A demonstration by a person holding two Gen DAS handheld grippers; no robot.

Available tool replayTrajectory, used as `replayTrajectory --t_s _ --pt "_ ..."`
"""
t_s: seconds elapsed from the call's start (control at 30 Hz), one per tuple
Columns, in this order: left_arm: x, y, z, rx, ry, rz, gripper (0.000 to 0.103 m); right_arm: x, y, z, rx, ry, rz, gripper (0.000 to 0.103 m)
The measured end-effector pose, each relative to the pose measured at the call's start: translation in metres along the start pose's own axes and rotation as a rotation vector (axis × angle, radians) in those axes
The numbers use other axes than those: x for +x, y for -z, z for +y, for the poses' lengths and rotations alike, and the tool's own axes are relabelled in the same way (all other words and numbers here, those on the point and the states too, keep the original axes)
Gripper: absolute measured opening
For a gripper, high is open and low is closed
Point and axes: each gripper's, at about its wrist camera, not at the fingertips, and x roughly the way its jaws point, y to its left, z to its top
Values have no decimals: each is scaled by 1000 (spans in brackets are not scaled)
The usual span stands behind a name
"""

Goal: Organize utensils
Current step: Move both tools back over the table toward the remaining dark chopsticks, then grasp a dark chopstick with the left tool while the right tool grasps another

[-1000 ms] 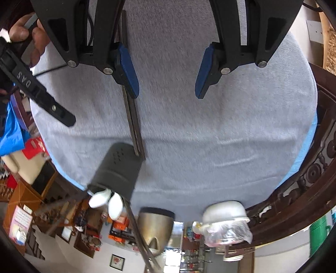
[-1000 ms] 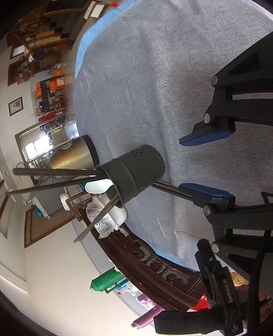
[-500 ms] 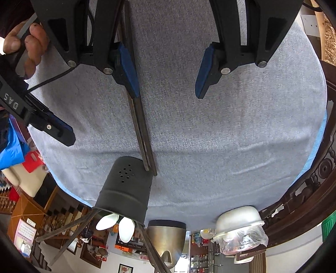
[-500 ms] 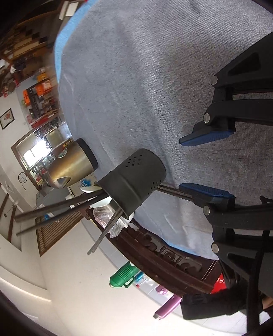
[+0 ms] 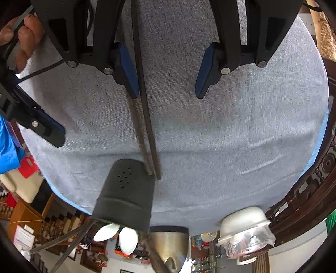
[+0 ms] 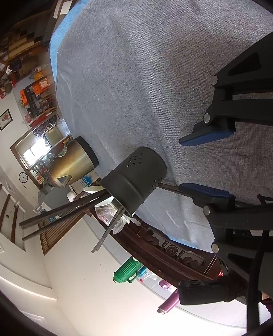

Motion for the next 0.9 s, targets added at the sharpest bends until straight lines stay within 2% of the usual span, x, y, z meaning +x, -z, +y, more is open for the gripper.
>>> replayTrajectory --t_s 0.2,0.27,0.33,0.4,0.63,0.77,0.9 --pt "2 -1 -3 5 -15 -5 57 2 -1 -1 5 2 3 40" --pt "0 0 -2 3 -15 -10 47 3 -1 -1 8 5 5 40" --pt "-1 2 3 3 -10 -15 24 3 -1 -2 10 7 7 40" --pt "-2 3 5 -6 10 -15 9 4 -2 -2 11 8 8 40" --pt "-7 12 16 -52 25 -19 6 5 -2 -4 18 18 12 40" --pt "-13 21 25 -99 44 0 6 6 -2 -4 21 23 15 40" --pt "-21 30 28 -97 61 21 6 7 -2 -3 20 31 20 40"
